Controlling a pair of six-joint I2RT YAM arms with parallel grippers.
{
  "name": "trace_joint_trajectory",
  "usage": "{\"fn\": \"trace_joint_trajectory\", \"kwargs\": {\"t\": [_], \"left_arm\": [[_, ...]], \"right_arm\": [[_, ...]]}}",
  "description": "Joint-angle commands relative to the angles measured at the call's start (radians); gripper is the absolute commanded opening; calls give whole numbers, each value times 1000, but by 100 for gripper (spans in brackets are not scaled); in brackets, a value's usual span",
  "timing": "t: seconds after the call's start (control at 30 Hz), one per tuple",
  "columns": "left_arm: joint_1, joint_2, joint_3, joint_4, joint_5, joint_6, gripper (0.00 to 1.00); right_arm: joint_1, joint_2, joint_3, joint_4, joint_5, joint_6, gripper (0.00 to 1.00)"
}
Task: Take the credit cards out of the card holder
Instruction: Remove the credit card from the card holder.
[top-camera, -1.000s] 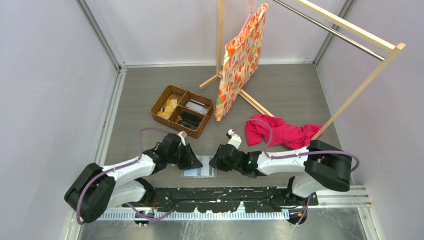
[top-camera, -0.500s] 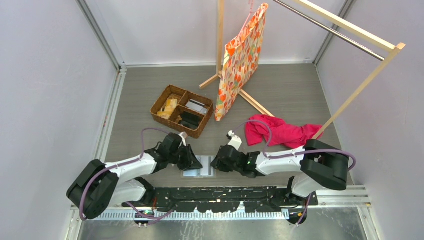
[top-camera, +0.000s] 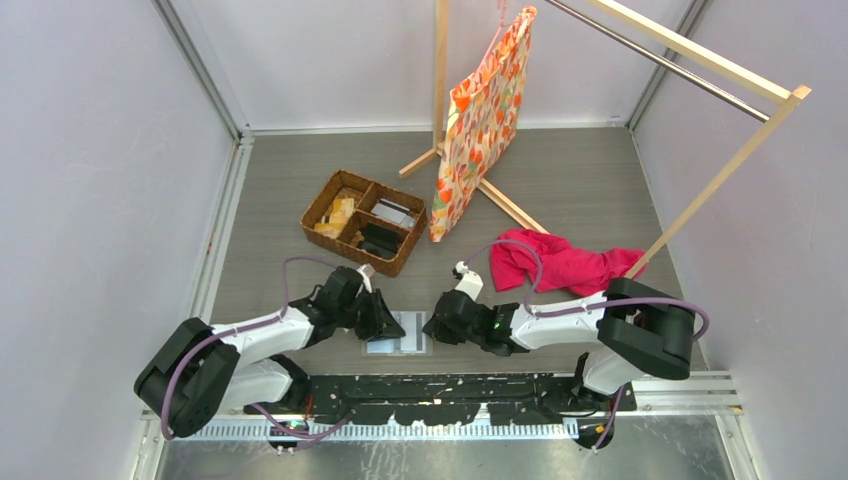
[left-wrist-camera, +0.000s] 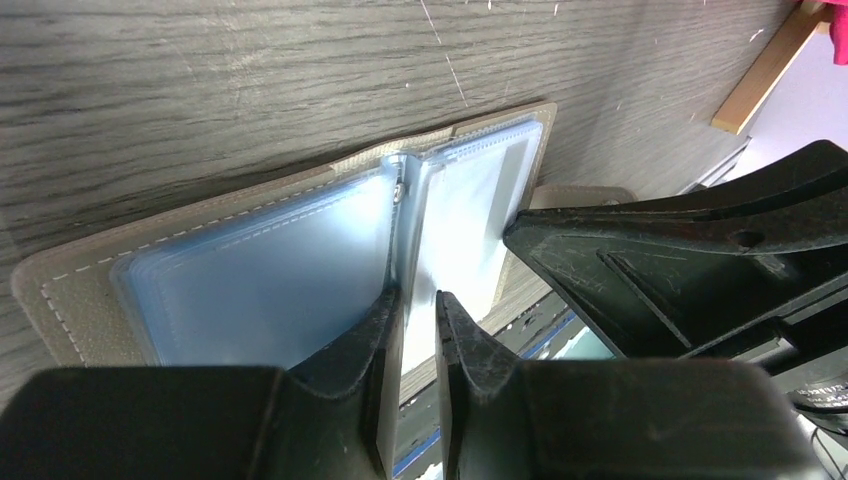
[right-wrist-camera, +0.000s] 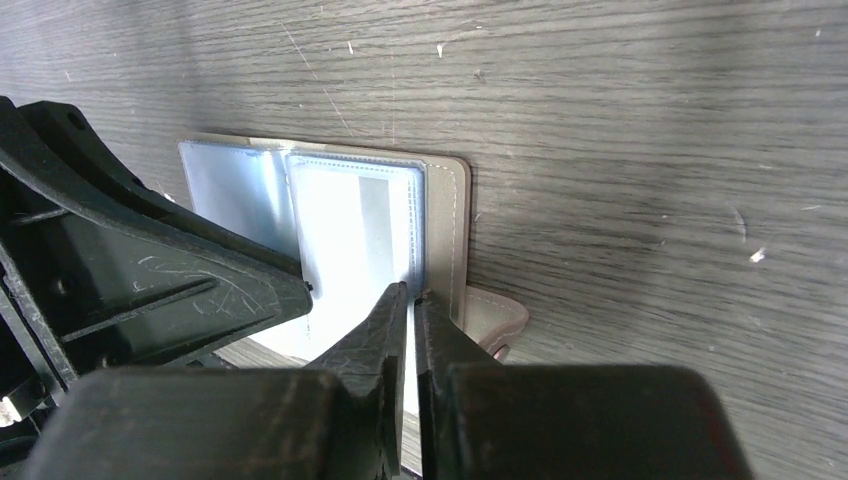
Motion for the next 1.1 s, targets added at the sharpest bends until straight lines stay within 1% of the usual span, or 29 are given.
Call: {"fn": "trace_joint_trajectory", "kwargs": {"t": [0.0,0.07,0.13,0.23,0.27,0.43,0.63,0.77,0.83,0.9,0.97,1.07], "left_arm": [[-2,9,-25,114,16,-23,19],[-3,7,-25,120,19,-28,17],[-3,6,-25,122,19,-29,12],[-3,1,-26,119,20,-28,1],[-3,-2,-28,118,20,-27,1],[-3,-46,-30,66,-11,-18,1],[-2,-149,-24,-69,-65,11,0],[1,-210,-7,-154,-83,37,1],[0,-229,12,-205,-101,58,0],[0,-245,28,-248,-121,76,4],[2,-257,36,-279,-144,82,6],[16,-262,28,-308,-172,82,6]], "right_arm": [[6,50,26,63,-43,-5,9],[5,61,32,67,-53,-10,8],[5,67,36,67,-58,-10,7],[5,68,35,68,-57,-10,7],[5,69,34,68,-56,-8,7],[5,57,22,69,-47,4,7],[5,21,-8,66,-23,18,7],[2,-11,-12,28,-7,9,8],[-1,-22,-13,19,-7,4,10],[-1,-31,-11,17,-12,-6,12],[0,-38,-7,20,-17,-13,14],[-1,-53,-8,41,-25,-17,18]]}}
